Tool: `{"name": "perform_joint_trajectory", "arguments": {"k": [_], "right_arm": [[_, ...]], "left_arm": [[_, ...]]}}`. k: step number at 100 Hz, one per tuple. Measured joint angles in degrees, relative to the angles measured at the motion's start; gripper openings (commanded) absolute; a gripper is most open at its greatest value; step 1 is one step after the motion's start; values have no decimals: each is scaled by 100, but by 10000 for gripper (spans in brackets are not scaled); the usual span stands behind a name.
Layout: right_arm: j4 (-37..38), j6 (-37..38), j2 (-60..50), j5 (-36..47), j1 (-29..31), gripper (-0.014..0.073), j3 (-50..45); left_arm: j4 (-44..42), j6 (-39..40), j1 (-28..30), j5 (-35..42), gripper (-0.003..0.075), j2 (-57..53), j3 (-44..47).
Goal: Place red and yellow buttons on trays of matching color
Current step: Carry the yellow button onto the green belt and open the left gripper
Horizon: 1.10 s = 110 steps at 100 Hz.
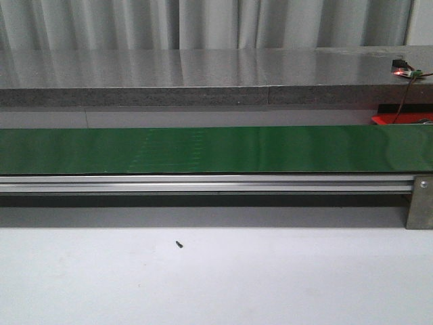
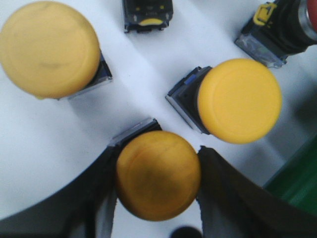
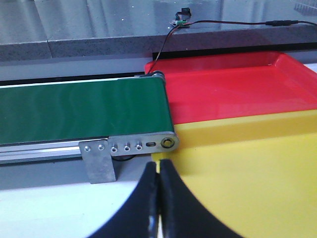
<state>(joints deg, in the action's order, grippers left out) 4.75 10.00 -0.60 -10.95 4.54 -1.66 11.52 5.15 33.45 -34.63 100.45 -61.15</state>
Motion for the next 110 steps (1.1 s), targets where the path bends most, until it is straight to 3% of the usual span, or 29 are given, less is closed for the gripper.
{"name": "perform_joint_trajectory", "arguments": {"k": [22,54,83,110], "right_arm": [[0,0,0,0,0,-60,0],[0,0,0,0,0,-60,0],[0,0,0,0,0,-60,0],[0,0,0,0,0,-60,0]], "left_arm": [[-47,0,0,-101,211,-178,0],[-104,0,-53,-567,211,-1450,-188],[-139,0,-903,-900,211,-1557,-901],[-67,0,-1475,-912,211,-956,-966]]}}
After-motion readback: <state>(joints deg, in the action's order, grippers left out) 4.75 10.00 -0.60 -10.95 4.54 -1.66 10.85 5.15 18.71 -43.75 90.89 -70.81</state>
